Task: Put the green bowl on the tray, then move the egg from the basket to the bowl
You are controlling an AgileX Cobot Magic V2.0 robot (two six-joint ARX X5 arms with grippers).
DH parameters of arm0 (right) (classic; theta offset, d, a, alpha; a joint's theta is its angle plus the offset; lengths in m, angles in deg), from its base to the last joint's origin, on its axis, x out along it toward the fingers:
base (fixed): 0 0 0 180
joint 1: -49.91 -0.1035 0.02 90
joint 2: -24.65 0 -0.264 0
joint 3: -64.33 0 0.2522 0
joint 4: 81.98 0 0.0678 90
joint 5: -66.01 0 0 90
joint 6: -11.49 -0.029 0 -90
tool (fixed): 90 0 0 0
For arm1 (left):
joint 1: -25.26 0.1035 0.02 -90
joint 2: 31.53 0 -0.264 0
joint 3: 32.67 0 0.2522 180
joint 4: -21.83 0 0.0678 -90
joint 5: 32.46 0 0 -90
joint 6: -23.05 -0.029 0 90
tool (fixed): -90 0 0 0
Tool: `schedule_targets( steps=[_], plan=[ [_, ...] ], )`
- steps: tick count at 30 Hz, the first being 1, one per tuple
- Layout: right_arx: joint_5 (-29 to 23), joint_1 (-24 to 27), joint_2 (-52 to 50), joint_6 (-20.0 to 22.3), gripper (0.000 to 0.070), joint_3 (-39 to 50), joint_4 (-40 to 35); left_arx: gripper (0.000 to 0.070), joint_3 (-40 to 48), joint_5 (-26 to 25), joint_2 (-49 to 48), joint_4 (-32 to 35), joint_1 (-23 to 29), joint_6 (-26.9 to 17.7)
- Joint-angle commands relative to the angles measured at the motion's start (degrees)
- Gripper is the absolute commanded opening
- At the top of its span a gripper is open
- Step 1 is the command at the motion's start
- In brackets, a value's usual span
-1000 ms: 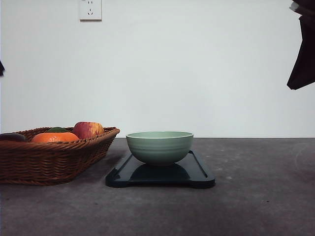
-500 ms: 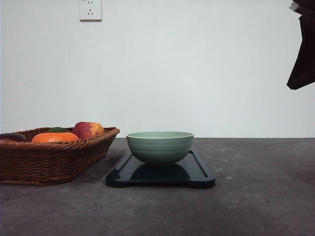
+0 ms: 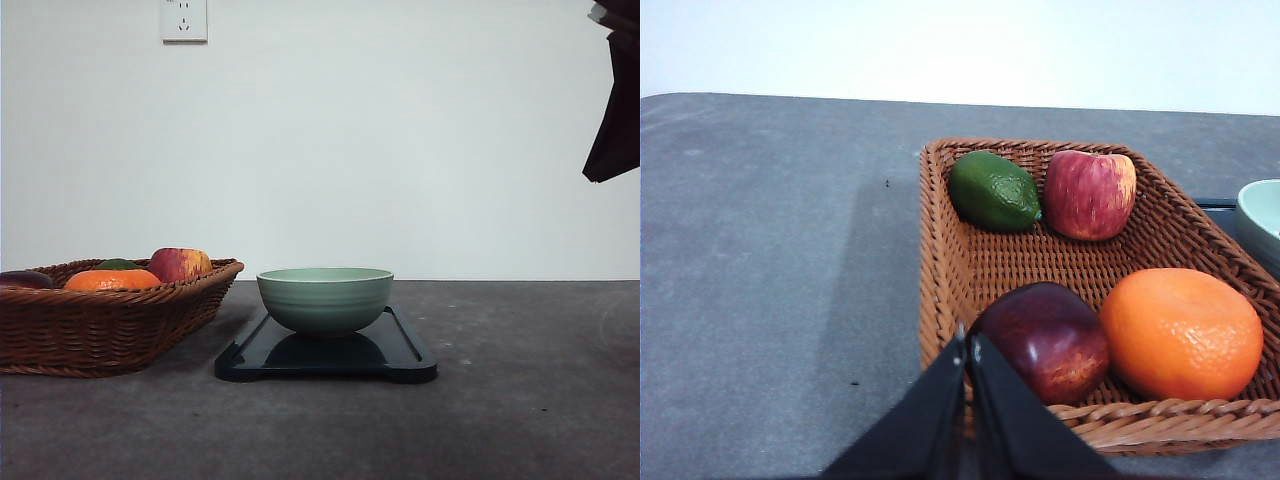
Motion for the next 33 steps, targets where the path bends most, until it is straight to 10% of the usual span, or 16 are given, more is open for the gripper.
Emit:
schedule_targets(
  steps=[1, 17, 26, 33],
  plan=[
    [0.0, -0.3, 0.4, -0.4, 0.0016, -0.5, -0.6, 0.0000, 1.1, 0.2, -0.1, -0.3, 0.1, 0.2],
    [0.0, -0.3, 0.0, -0.4, 0.0016, -0.5, -0.5, 0.0000, 1.1, 0.2, -0.1, -0.3, 0.1, 0.2],
    [-1.0, 2.3, -8.2, 11.7, 0.0016, 3.3, -6.5, 0.0000, 1.1, 0.2, -0.1, -0.4, 0.1, 0.2],
    [-1.6, 9.6, -22.2, 12.2, 0.0016, 16.8, -15.7, 0.0000, 1.1, 0.2, -0.1, -0.4, 0.1, 0.2]
  ],
)
